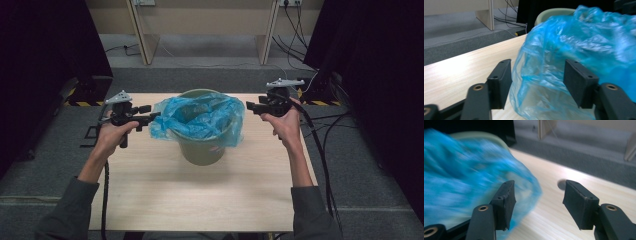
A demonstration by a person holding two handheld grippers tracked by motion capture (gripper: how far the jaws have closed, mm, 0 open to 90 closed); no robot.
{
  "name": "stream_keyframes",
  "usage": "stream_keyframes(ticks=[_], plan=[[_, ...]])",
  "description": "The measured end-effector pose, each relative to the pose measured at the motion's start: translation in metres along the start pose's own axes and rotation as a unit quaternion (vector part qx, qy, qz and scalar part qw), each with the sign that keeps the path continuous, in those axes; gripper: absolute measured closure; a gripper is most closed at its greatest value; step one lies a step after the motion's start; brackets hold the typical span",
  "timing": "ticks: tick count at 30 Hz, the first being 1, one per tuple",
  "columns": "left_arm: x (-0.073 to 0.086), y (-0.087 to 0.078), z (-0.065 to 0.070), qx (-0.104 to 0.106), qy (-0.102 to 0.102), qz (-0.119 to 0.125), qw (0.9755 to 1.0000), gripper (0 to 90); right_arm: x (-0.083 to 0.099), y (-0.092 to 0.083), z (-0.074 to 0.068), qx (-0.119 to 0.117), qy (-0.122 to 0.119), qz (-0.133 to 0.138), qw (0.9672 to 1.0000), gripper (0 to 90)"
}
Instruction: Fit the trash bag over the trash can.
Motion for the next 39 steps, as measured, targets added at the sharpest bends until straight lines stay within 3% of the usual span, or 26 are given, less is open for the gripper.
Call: stream_keyframes(ticks=[2,4,6,9,17,20,23,26,28,30,33,35,39], plan=[[-0.003,-0.007,0.002,0.001,0.001,0.007,1.0,37.7,-0.004,-0.012,-0.02,-0.031,0.002,0.023,0.9993,42.5],[-0.009,-0.015,0.003,0.0,0.004,0.017,0.9998,37.1,-0.001,-0.017,-0.037,-0.047,0.002,0.023,0.9986,42.8],[-0.014,-0.018,0.005,-0.001,0.005,0.023,0.9997,36.1,0.007,-0.015,-0.057,-0.057,-0.002,0.016,0.9983,42.8],[-0.021,-0.019,0.008,-0.003,0.007,0.031,0.9995,34.4,0.016,-0.007,-0.067,-0.054,0.002,0.004,0.9985,43.9],[-0.035,-0.018,0.016,0.004,0.016,0.039,0.9991,34.1,0.013,0.02,-0.044,-0.043,-0.015,-0.004,0.999,76.5],[-0.038,-0.014,0.018,0.007,0.016,0.036,0.9992,33.8,0.004,0.031,-0.032,-0.032,-0.028,0.001,0.9991,79.0],[-0.04,-0.009,0.02,0.009,0.019,0.031,0.9993,33.9,-0.005,0.047,-0.023,-0.036,-0.032,-0.002,0.9988,81.1],[-0.043,-0.005,0.021,0.009,0.02,0.028,0.9994,33.9,-0.013,0.051,-0.022,-0.034,-0.025,0.003,0.9991,77.5],[-0.044,-0.003,0.021,0.011,0.02,0.027,0.9994,33.8,-0.016,0.044,-0.029,-0.027,-0.017,0.007,0.9995,63.8],[-0.044,-0.003,0.022,0.011,0.02,0.028,0.9993,33.9,-0.017,0.031,-0.04,-0.013,-0.026,0.016,0.9995,53.1],[-0.043,-0.002,0.024,0.011,0.022,0.023,0.9994,33.8,-0.009,0.01,-0.063,-0.022,-0.032,0.013,0.9991,41.2],[-0.043,-0.001,0.025,0.011,0.023,0.024,0.9994,33.6,0.002,0.001,-0.077,-0.024,-0.035,0.005,0.9991,38.1],[-0.045,0.001,0.026,0.01,0.023,0.024,0.9994,33.6,0.022,0.002,-0.083,-0.009,-0.048,-0.02,0.9986,42.3]])
Point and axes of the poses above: each handheld gripper's, and its own axes: y roughly forward along the jaws, x roughly out of its underside, z roughly to its right, the point moved 8 cm from there along y, roughly forward along the jaws, and after that the axes turned 4 degrees about y, right-handed, at the moved point
